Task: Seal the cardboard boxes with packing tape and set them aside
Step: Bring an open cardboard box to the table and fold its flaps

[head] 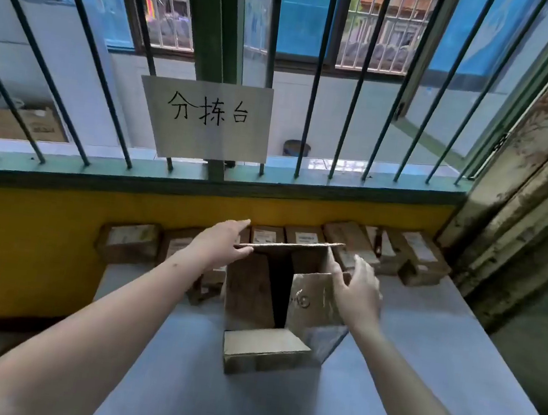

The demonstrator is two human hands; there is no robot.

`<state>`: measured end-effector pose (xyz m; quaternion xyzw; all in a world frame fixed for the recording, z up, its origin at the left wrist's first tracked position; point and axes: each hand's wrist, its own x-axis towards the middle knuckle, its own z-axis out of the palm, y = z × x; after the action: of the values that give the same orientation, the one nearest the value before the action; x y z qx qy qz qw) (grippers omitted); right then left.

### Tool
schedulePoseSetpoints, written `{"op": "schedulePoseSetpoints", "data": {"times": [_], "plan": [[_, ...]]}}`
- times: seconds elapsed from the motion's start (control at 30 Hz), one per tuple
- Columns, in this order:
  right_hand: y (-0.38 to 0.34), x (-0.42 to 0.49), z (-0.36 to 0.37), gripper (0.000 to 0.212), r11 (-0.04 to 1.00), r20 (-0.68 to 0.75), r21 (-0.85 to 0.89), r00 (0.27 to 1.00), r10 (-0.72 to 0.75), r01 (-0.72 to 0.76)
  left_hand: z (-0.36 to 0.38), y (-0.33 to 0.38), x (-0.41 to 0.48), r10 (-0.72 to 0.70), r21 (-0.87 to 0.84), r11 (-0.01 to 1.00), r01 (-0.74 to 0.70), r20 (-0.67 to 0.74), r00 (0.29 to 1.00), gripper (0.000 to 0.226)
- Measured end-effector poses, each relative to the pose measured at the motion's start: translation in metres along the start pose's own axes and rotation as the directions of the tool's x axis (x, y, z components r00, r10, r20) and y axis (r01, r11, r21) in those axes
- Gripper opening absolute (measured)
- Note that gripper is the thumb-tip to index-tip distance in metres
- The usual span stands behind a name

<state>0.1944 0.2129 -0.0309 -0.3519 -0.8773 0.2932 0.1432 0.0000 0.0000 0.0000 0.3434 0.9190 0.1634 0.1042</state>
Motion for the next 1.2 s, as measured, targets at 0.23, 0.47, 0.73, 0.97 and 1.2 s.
{"op": "schedulePoseSetpoints", "data": {"times": [0.23, 0.47, 0.73, 0.97, 1.2], "plan": [[0.03, -0.022, 0.032, 0.074, 0.864, 0.14, 0.373, 0.941, 0.307, -0.337, 0.02, 0.01, 0.016, 0.031, 0.133, 0.99, -0.043, 0.088, 0.996, 0.045], [0.052, -0.029, 0.045, 0.047, 0.646, 0.247, 0.592, 0.872, 0.423, -0.481, 0.015, 0.011, 0.027, 0.047, 0.176, 0.984, -0.038, -0.043, 0.998, 0.019], [0.068, -0.03, 0.061, 0.06, 0.418, 0.283, 0.758, 0.83, 0.481, -0.501, -0.007, 0.009, 0.03, -0.109, -0.179, 0.976, 0.125, 0.099, 0.989, 0.02], [0.063, -0.02, 0.039, 0.049, 0.363, 0.251, 0.829, 0.863, 0.439, -0.426, -0.022, -0.002, 0.012, -0.187, -0.437, 0.867, 0.239, 0.16, 0.969, 0.035], [0.055, 0.003, -0.008, 0.027, 0.38, 0.109, 0.868, 0.87, 0.481, -0.319, -0.033, 0.021, -0.007, -0.208, -0.648, 0.708, 0.279, 0.186, 0.96, 0.028]]}}
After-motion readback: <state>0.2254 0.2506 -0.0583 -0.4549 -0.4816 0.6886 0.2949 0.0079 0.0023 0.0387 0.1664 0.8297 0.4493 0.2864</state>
